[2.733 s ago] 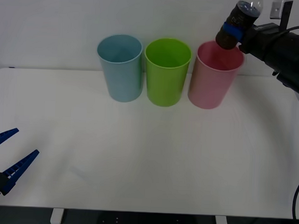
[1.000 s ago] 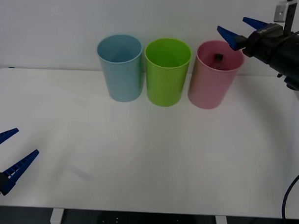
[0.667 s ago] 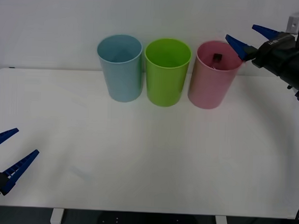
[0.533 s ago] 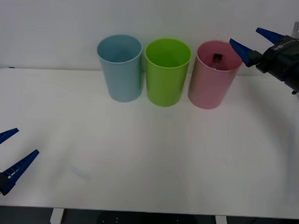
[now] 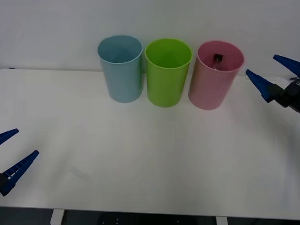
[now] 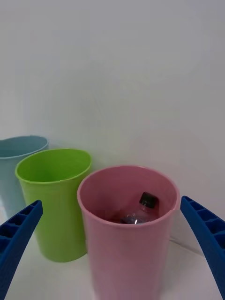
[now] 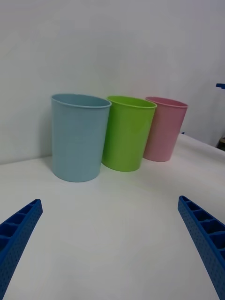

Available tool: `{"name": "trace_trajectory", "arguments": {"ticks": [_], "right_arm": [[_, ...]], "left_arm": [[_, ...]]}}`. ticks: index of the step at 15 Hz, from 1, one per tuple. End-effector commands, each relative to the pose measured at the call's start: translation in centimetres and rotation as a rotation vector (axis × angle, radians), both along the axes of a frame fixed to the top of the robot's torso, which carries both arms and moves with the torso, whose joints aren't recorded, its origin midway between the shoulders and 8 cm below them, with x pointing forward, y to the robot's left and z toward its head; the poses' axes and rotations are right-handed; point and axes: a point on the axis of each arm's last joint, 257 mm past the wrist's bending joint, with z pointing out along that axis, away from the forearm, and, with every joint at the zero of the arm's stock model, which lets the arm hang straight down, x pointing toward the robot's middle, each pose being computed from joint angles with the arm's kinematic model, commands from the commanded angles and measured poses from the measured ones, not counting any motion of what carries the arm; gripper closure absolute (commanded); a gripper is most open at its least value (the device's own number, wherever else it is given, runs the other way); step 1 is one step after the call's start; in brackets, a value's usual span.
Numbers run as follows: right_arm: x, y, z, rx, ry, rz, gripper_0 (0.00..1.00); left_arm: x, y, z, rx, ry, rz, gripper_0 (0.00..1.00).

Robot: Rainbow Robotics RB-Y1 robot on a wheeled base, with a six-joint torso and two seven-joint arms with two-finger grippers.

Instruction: Grasp the object on the table and drop it into the matching bin: aluminum can to the light blue bin, PET bottle to the pink bin.

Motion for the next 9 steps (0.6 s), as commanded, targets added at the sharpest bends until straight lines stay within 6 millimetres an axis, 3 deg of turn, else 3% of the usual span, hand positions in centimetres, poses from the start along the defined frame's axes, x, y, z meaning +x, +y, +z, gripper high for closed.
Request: {"name": "trace_trajectory", "arguments": {"ticks": [1, 9], "right_arm": [[-2.7, -0.4, -1.5, -0.009, 0.02, -0.002, 0.0], [-10.4, -1.9, -7.4, -0.138, 0.041, 0.04, 0.0]], "left_arm": [[0.0, 0.0, 0.0, 0.0, 0.0, 0.0, 0.0], [0.0, 0.0, 0.0, 0.0, 0.0, 0.0, 0.0]]}}
